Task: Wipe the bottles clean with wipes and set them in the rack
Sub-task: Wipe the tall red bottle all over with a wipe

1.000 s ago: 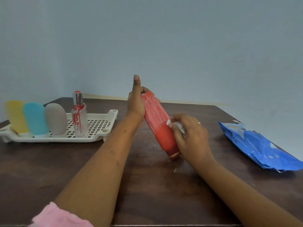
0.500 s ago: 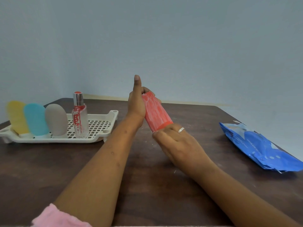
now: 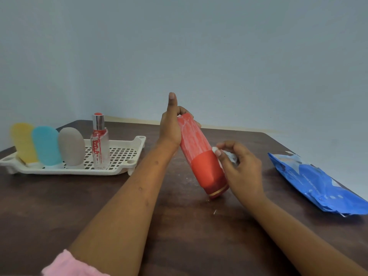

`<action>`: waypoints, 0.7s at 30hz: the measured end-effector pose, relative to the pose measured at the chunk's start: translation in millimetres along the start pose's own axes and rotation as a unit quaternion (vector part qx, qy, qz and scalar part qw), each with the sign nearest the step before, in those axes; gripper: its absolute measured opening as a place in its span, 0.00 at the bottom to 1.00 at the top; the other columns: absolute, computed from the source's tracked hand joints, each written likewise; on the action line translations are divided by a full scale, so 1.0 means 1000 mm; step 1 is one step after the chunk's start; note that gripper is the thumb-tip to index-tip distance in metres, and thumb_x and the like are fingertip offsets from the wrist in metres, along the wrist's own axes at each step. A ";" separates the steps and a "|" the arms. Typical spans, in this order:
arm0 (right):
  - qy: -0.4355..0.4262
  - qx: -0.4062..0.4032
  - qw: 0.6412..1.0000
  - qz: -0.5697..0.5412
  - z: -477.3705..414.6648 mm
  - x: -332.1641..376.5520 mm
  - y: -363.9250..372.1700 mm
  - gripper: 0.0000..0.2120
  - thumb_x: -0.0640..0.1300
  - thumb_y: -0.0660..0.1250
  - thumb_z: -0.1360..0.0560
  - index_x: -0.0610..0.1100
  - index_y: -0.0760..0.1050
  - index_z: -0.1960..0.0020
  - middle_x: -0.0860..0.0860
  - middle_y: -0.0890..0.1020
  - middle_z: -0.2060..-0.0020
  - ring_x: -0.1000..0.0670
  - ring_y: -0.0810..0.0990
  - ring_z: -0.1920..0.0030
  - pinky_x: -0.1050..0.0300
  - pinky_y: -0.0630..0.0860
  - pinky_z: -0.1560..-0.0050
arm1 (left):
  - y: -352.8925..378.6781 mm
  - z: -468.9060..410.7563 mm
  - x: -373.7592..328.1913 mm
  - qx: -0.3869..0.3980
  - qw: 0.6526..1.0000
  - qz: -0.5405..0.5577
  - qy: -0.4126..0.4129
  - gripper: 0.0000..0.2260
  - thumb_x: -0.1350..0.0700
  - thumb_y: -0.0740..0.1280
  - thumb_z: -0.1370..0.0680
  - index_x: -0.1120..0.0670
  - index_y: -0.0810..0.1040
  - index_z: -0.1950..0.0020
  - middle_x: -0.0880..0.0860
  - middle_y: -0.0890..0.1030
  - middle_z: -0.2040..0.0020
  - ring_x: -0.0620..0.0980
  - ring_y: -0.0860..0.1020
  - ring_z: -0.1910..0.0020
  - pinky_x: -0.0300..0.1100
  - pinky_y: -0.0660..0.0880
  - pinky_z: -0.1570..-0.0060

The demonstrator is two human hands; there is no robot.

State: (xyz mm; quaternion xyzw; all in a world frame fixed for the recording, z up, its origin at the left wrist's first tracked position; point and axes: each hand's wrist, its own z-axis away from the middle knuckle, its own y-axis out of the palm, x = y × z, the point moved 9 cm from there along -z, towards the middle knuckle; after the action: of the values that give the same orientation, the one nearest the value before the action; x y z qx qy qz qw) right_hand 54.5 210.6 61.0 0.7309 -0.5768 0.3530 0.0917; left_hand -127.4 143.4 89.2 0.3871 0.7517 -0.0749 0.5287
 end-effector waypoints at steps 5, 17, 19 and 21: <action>-0.054 0.034 0.996 0.059 0.005 0.015 0.007 0.08 0.46 0.67 0.24 0.48 0.80 0.46 0.59 0.80 0.53 0.60 0.77 0.51 0.68 0.73 0.51 | -0.002 0.000 0.001 -0.001 1.000 0.001 -0.001 0.30 0.37 0.48 0.20 0.58 0.73 0.66 0.56 0.80 0.72 0.55 0.80 0.68 0.51 0.78 0.56; -0.149 0.002 0.984 0.096 0.006 0.028 0.008 0.06 0.41 0.69 0.26 0.44 0.82 0.50 0.57 0.81 0.54 0.60 0.77 0.50 0.70 0.70 0.47 | 0.004 0.003 -0.001 0.006 1.000 0.019 -0.002 0.29 0.38 0.47 0.19 0.57 0.72 0.68 0.51 0.78 0.75 0.56 0.79 0.68 0.46 0.76 0.59; -0.091 0.005 0.992 0.082 0.001 0.016 0.004 0.06 0.40 0.69 0.25 0.45 0.82 0.50 0.59 0.80 0.55 0.60 0.77 0.52 0.67 0.72 0.48 | 0.002 0.003 0.001 0.007 1.000 0.020 -0.008 0.30 0.38 0.48 0.19 0.58 0.72 0.68 0.53 0.79 0.75 0.54 0.80 0.70 0.46 0.76 0.60; -0.074 0.007 0.994 0.082 0.001 0.011 0.004 0.06 0.41 0.68 0.24 0.45 0.82 0.49 0.60 0.80 0.56 0.60 0.77 0.52 0.65 0.72 0.49 | 0.001 0.002 0.002 0.006 1.000 0.018 -0.009 0.30 0.38 0.47 0.19 0.58 0.72 0.68 0.53 0.79 0.75 0.53 0.80 0.70 0.45 0.76 0.60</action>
State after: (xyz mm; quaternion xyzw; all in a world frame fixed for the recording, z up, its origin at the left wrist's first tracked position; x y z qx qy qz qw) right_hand 52.4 200.4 66.6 0.7055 -0.6378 0.3087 0.0146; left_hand -125.6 143.6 86.8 0.4033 0.7390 -0.0733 0.5346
